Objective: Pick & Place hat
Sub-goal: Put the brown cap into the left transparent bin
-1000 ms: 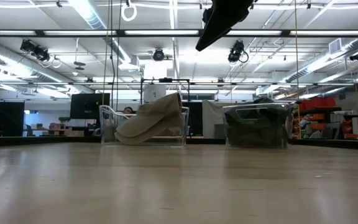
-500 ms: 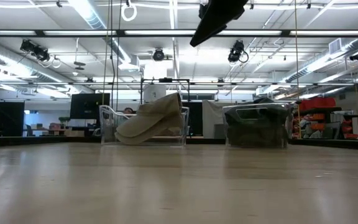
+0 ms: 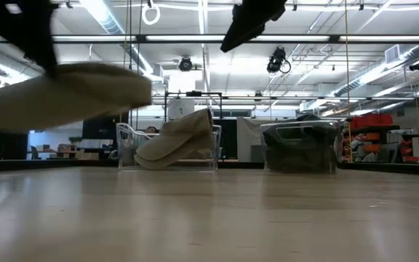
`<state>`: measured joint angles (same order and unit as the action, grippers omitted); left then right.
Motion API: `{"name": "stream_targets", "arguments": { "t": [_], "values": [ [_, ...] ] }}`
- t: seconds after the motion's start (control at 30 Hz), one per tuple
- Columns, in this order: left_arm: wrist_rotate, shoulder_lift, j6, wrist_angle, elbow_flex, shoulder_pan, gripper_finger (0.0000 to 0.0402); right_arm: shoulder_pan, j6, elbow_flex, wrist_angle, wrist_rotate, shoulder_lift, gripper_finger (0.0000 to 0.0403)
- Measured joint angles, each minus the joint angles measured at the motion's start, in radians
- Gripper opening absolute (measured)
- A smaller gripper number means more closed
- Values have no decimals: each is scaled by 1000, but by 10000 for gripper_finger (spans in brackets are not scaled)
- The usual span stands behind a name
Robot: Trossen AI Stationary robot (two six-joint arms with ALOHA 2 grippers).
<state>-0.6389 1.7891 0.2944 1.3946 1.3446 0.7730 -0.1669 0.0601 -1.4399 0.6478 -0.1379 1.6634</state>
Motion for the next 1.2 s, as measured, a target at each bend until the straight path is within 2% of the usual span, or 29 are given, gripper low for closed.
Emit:
{"name": "stream_targets", "arguments": {
  "t": [0.1,0.2,0.33,0.47,0.53,0.67,0.8,0.87,0.93,1.03,1.13,1.2],
  "values": [
    [-159,-34,-47,158,0,-57,4,-7,-26,0,38,0,0,161],
    [-284,-100,-96,162,-3,-140,4,-14,-35,0,52,0,0,161],
    [-338,-194,-313,119,-3,-287,3,-25,-31,0,48,0,0,161],
    [-343,-261,-488,65,-4,-468,3,-35,-36,0,48,0,0,161],
    [-337,-281,-608,-17,-4,-561,3,-40,-46,0,48,0,0,161],
    [-261,-289,-943,-259,-4,-740,3,-48,-52,0,47,0,0,161],
    [-96,-278,-1314,-576,-4,-900,2,-56,-66,0,45,0,0,161],
    [-31,-274,-1439,-714,-5,-968,2,-58,-79,0,45,-2,0,161],
    [42,-272,-1508,-784,-3,-1031,2,-61,-82,0,52,-2,0,161],
    [184,-264,-1522,-749,-4,-1118,2,-63,-78,0,51,-3,0,161],
    [240,-254,-1535,-708,-47,-1178,2,-63,-75,0,48,-3,0,161],
    [269,-249,-1592,-762,-97,-1205,2,-63,-74,0,48,-3,0,161]
  ]
}}
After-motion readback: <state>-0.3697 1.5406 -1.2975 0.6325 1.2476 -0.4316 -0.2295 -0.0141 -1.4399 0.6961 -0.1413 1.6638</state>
